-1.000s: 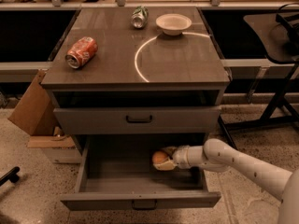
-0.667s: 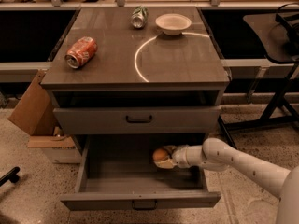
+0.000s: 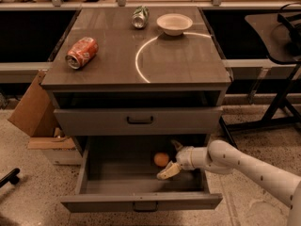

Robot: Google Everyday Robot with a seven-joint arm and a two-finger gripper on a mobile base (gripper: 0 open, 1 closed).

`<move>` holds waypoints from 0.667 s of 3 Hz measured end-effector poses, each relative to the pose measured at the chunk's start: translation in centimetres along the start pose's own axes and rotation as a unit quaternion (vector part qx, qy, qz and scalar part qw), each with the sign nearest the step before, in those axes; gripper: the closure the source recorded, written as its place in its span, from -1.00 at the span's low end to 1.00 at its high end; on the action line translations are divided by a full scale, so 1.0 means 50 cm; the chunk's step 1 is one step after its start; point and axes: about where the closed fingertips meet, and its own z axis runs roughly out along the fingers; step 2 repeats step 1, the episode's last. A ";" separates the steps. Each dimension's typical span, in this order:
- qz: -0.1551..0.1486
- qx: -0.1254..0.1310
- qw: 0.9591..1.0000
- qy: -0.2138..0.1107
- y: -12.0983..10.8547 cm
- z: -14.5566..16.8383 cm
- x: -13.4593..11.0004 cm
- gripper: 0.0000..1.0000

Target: Place orange into middle drawer

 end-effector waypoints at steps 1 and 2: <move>0.008 0.017 0.999 -0.027 0.022 -0.072 -0.002 -1.00; 0.008 0.017 0.999 -0.027 0.022 -0.072 -0.002 -1.00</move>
Offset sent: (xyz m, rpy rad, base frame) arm 0.0000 0.0000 0.0000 0.0000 0.0000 0.0000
